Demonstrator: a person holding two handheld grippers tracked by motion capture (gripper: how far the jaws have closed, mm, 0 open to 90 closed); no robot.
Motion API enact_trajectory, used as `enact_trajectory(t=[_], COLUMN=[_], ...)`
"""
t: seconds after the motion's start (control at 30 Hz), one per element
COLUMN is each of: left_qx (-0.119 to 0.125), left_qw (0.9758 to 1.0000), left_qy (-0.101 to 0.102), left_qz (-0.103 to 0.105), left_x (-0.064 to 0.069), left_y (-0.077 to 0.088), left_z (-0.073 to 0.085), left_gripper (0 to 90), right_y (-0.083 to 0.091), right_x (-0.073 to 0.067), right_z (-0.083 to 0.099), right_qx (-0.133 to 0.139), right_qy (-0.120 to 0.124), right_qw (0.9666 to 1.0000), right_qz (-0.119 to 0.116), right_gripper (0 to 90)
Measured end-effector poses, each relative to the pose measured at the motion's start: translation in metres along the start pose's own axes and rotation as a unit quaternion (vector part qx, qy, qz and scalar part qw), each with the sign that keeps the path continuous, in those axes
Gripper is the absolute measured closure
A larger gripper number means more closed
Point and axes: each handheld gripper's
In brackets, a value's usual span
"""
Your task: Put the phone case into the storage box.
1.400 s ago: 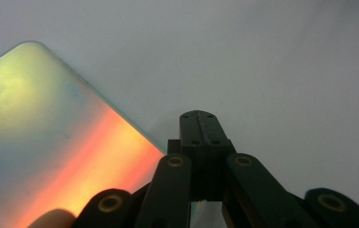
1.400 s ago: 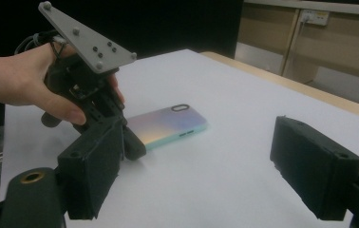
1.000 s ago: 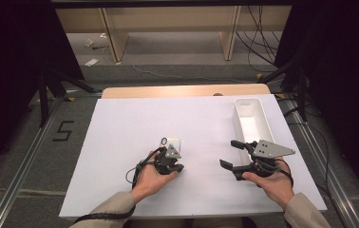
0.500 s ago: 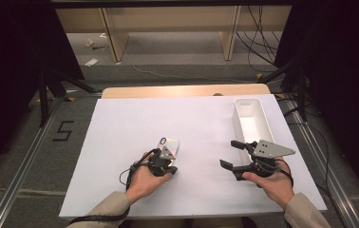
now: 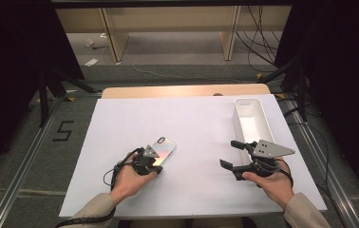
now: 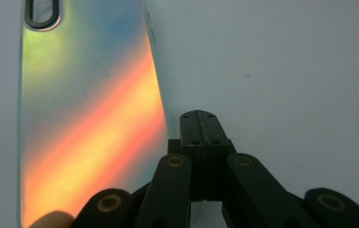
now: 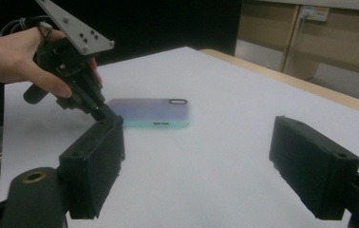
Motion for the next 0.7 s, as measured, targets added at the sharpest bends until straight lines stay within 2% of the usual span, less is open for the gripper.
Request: enact_trajectory(t=[0.13,0.27,0.37,0.47,0.5,0.53,0.57,0.63,0.67,0.7], left_qx=[-0.002,-0.002,-0.003,0.009,0.014,0.018,0.029,0.033,0.036,0.042], left_qw=[1.0,1.0,1.0,0.9997,0.9996,0.9995,0.9991,0.999,0.9989,0.9985], left_qy=[0.003,-0.003,-0.009,-0.02,-0.024,-0.025,-0.03,-0.03,-0.031,-0.035], left_qz=[0.001,0.0,0.002,0.005,0.007,0.006,0.003,0.002,0.002,-0.007], left_x=[-0.001,-0.001,-0.001,0.001,0.002,0.002,0.004,0.005,0.005,0.004], left_y=[0.0,0.0,0.001,0.007,0.01,0.012,0.016,0.019,0.02,0.02], left_z=[0.0,-0.001,-0.001,-0.002,-0.004,-0.005,-0.007,-0.009,-0.01,-0.012], left_gripper=[89.6,89.1,85.4,80.9,75.9,75.9,69.5,60.8,60.8,48.8], right_y=[-0.001,-0.001,0.0,0.0,0.001,0.001,0.001,0.001,0.001,0.001], right_x=[0.0,0.0,0.0,0.0,0.0,0.0,0.0,0.0,0.0,0.0], right_z=[0.0,0.0,0.0,0.0,-0.001,-0.001,0.0,0.0,0.0,-0.001], right_qx=[0.0,0.001,0.001,0.0,0.0,0.0,0.0,0.0,0.0,0.001], right_qy=[0.0,0.0,-0.001,0.0,0.001,0.001,0.001,0.0,0.0,0.001], right_qw=[1.0,1.0,1.0,1.0,1.0,1.0,1.0,1.0,1.0,1.0], right_qz=[0.0,-0.001,-0.002,-0.001,-0.001,-0.001,-0.001,-0.001,-0.001,-0.001], right_gripper=[20.0,20.0,19.9,20.0,20.0,20.0,19.9,20.0,20.0,20.0])
Point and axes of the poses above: each handheld gripper's, and its own axes: y roughly backward along the jaws, z roughly out of its underside, x roughly to its right, and after that the axes turned 13 degrees about y, right-handed
